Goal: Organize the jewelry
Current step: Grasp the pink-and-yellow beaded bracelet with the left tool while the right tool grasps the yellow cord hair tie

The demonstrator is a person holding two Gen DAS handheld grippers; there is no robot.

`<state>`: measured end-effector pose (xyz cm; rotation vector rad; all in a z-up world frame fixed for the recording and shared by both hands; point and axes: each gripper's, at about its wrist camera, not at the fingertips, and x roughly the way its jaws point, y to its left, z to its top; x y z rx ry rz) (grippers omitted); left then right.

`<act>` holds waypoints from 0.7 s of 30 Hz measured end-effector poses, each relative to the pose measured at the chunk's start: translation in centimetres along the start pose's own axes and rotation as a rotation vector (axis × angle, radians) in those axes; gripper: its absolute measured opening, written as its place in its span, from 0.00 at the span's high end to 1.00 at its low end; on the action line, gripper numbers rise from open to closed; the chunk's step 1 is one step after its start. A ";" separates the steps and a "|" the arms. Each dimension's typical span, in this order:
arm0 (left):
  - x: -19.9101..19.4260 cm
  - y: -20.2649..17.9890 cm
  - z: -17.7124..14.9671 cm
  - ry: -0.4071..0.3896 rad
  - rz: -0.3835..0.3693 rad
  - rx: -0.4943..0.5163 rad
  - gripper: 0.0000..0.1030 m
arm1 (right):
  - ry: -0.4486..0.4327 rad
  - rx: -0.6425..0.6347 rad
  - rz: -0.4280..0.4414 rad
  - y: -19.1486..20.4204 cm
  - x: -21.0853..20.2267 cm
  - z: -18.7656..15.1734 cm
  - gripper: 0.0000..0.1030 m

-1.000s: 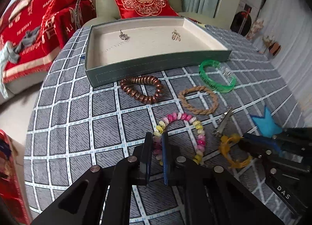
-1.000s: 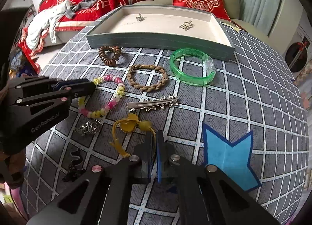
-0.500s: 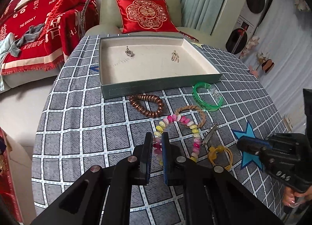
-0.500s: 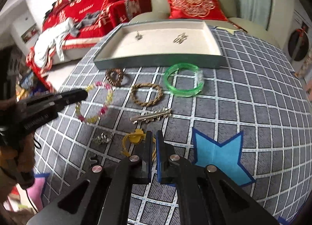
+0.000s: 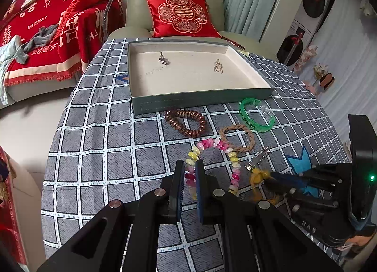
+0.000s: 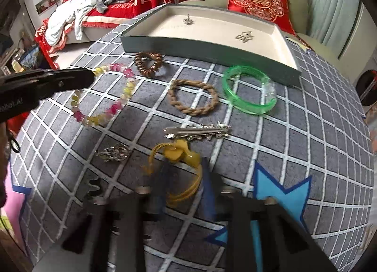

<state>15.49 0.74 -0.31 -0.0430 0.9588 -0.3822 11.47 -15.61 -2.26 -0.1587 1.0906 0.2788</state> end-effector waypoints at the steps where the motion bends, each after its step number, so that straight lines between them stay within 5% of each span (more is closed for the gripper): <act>1: 0.0 0.1 0.0 0.001 0.000 0.000 0.77 | 0.004 0.005 -0.001 0.0 0.0 0.1 0.96; 16: -1.1 0.2 0.7 -0.031 -0.003 0.008 0.77 | -0.108 0.121 0.051 -2.2 -4.5 1.1 0.97; 21: -1.1 0.3 0.5 -0.032 -0.005 0.001 0.77 | -0.068 0.047 0.066 -1.5 -3.5 1.1 0.95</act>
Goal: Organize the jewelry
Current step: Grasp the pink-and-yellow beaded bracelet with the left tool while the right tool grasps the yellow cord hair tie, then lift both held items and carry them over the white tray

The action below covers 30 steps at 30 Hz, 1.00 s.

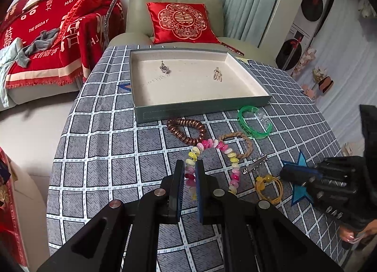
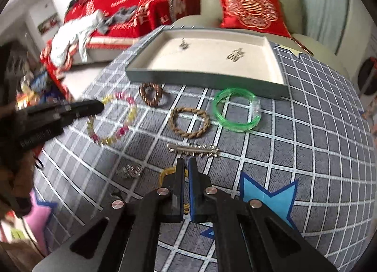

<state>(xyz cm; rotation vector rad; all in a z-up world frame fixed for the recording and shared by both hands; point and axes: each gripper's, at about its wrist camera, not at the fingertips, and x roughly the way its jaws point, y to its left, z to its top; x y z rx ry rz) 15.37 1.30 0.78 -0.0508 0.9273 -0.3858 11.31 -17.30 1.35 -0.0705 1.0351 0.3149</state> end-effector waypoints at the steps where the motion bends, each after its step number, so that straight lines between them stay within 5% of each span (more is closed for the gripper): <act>1: 0.0 0.0 -0.1 0.001 -0.001 -0.001 0.77 | 0.016 -0.018 -0.001 0.2 0.5 -0.1 0.85; 2: 0.0 0.1 -0.1 0.002 -0.001 -0.002 0.77 | 0.026 -0.034 -0.004 0.4 1.0 -0.3 0.67; 3: 0.0 0.1 -0.2 0.002 0.001 -0.002 0.77 | 0.032 -0.047 -0.011 0.5 1.4 -0.4 0.61; 10: 0.3 0.3 -0.4 0.014 0.004 -0.010 0.77 | 0.073 -0.105 -0.015 1.0 3.6 -0.7 0.59; 12: 0.3 0.3 -0.5 0.014 0.003 -0.009 0.77 | 0.066 -0.092 0.002 1.0 3.9 -0.9 0.61; 13: 0.3 0.2 -0.5 0.014 0.005 -0.005 0.77 | 0.068 -0.094 0.004 1.0 4.0 -0.9 0.70; 14: 0.3 0.2 -0.5 0.016 0.006 -0.003 0.77 | 0.068 -0.095 0.009 1.1 3.9 -0.9 0.91; 15: 0.4 0.3 -0.5 0.017 0.005 -0.007 0.77 | 0.074 -0.099 -0.009 1.2 4.1 -1.0 0.95; 30: -0.5 0.6 0.7 -0.016 0.000 -0.010 0.77 | -0.014 0.068 0.082 -0.8 -0.1 1.2 0.97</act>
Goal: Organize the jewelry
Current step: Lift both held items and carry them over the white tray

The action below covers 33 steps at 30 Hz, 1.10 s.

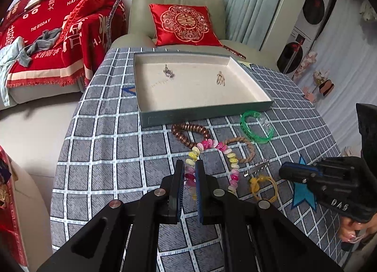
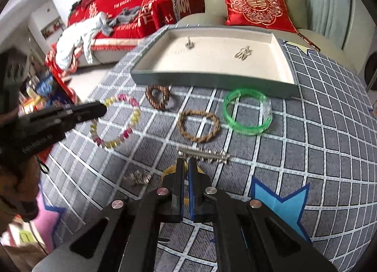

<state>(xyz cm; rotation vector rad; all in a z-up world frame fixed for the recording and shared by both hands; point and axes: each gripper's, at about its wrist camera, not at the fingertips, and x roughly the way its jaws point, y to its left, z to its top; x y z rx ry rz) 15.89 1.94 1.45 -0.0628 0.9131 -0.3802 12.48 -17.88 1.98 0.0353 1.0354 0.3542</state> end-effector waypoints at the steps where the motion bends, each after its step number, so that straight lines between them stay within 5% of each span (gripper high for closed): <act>1: -0.1 0.0 0.1 -0.003 0.001 0.000 0.77 | -0.004 0.015 0.010 -0.2 -0.2 0.3 0.97; 6: -0.1 0.1 0.0 -0.001 -0.001 -0.002 0.77 | 0.038 0.070 0.025 -0.9 0.6 0.1 0.95; 7: 0.0 0.2 0.0 0.000 -0.002 -0.002 0.77 | 0.045 0.070 0.022 -0.8 0.9 -0.1 0.88; 8: 0.0 0.1 -0.1 0.002 -0.003 -0.002 0.77 | 0.049 0.073 0.022 -0.8 1.2 -0.3 0.56; 10: 0.1 0.1 -0.2 0.006 -0.003 -0.001 0.77 | 0.048 0.078 0.021 -0.5 1.5 -0.5 0.09; 13: 0.3 0.2 -0.5 0.009 0.000 -0.001 0.77 | 0.049 0.039 -0.028 0.8 2.4 -0.5 0.10; 15: 0.4 0.3 -0.6 0.012 -0.001 -0.007 0.77 | 0.067 0.025 -0.068 1.4 3.3 -0.4 0.20; 17: 0.4 0.4 -0.7 0.012 -0.001 -0.009 0.77 | 0.095 0.045 -0.091 1.4 4.3 -0.5 0.48; 21: 0.3 0.6 -0.7 0.007 -0.002 -0.005 0.77 | 0.094 0.016 -0.141 2.0 5.0 -0.8 0.54; 24: 0.3 0.7 -0.6 0.005 -0.005 -0.012 0.77 | 0.099 -0.054 -0.179 3.1 5.2 -1.2 0.96; 33: -0.1 1.0 0.1 -0.011 -0.010 -0.017 0.77 | 0.017 0.035 -0.127 1.6 3.1 -1.0 0.98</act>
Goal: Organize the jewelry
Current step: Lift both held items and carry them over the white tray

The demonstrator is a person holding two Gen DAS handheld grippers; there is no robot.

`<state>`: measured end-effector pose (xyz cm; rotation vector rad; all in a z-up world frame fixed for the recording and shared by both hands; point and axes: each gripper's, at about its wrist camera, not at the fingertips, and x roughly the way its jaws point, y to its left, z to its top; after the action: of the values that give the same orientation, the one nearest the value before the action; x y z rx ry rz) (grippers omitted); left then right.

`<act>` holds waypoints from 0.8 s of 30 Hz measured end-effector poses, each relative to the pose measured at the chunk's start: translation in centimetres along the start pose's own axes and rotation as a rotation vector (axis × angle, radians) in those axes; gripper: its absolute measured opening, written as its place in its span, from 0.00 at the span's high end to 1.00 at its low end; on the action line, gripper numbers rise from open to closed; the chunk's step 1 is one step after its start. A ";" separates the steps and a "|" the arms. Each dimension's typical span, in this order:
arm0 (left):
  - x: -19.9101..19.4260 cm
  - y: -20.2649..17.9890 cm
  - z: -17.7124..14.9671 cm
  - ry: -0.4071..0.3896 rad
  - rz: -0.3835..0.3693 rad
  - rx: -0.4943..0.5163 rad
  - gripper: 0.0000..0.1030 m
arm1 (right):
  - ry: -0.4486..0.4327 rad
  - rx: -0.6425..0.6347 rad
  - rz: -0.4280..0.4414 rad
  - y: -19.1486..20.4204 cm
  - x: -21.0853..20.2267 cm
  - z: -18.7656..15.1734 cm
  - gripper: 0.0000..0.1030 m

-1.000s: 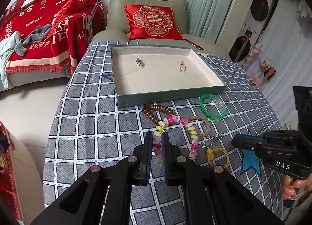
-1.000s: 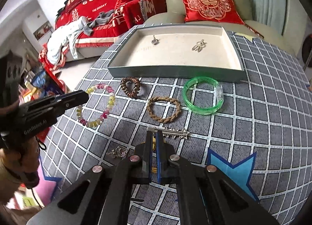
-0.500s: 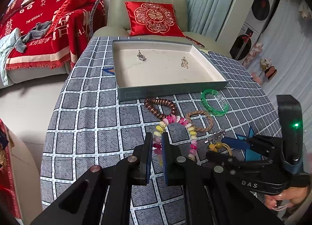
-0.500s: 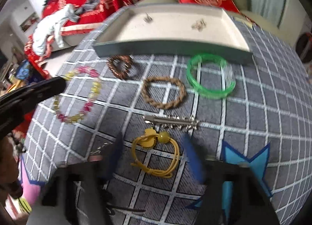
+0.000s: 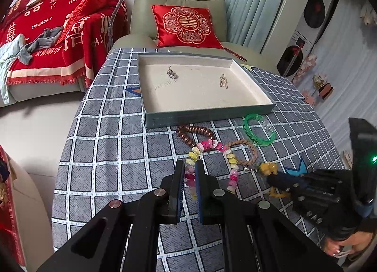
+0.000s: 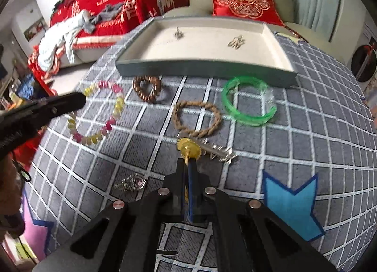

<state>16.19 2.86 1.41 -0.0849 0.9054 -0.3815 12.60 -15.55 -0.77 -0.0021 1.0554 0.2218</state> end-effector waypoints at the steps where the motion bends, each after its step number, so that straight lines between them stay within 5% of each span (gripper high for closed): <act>1: -0.1 0.0 0.2 -0.003 0.000 0.000 0.77 | -0.015 0.006 0.004 -0.3 -0.5 0.3 0.98; 13: 0.6 -0.3 5.7 -0.037 0.000 0.013 0.77 | -0.129 0.088 0.065 -3.2 -4.4 6.6 0.98; 24: 8.3 -0.1 13.3 -0.014 0.066 0.000 0.77 | -0.127 0.158 0.074 -8.0 0.0 15.3 0.98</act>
<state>31.18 -1.38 3.46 -0.0572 0.8923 -0.3192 27.23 -21.70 5.92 0.1914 0.9453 0.2024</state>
